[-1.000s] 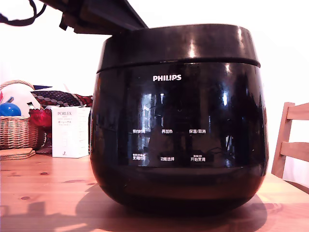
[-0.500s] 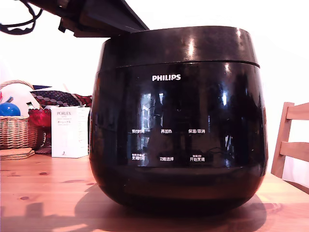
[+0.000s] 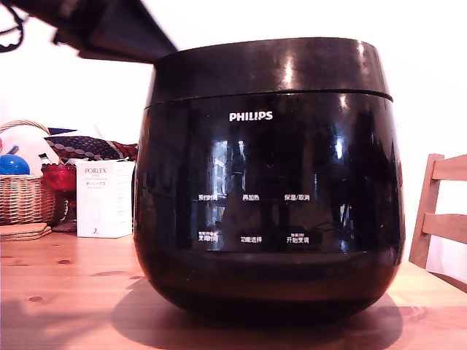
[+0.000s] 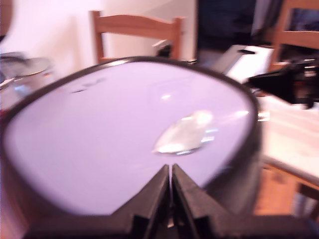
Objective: Close the rice cooker by pressing the lid down with medium force
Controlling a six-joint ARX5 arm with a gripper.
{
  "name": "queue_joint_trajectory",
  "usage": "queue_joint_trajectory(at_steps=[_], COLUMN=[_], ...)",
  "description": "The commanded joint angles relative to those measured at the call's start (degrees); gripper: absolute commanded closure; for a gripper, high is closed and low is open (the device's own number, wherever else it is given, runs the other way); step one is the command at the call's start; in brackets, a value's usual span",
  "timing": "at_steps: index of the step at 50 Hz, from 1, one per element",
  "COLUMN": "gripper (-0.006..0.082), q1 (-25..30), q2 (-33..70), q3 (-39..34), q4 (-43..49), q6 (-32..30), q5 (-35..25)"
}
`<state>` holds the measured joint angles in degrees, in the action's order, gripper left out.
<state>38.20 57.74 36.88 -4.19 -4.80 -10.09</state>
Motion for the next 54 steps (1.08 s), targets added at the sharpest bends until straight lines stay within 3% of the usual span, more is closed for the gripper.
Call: queue_joint_trajectory(at_steps=[1, 14, 34, 54], gripper=[0.0791, 0.0791, 0.0791, 0.0791], q1=[-2.27, -13.09, -27.34, -30.53], q2=[-1.22, -1.62, -1.62, -1.62], q3=[2.21, 4.31, 4.5, 4.5], q4=[-0.17, -0.55, -0.63, -0.59], q6=[-2.43, -7.76, -7.72, -7.67], q5=[0.96, 6.27, 10.4, 10.36])
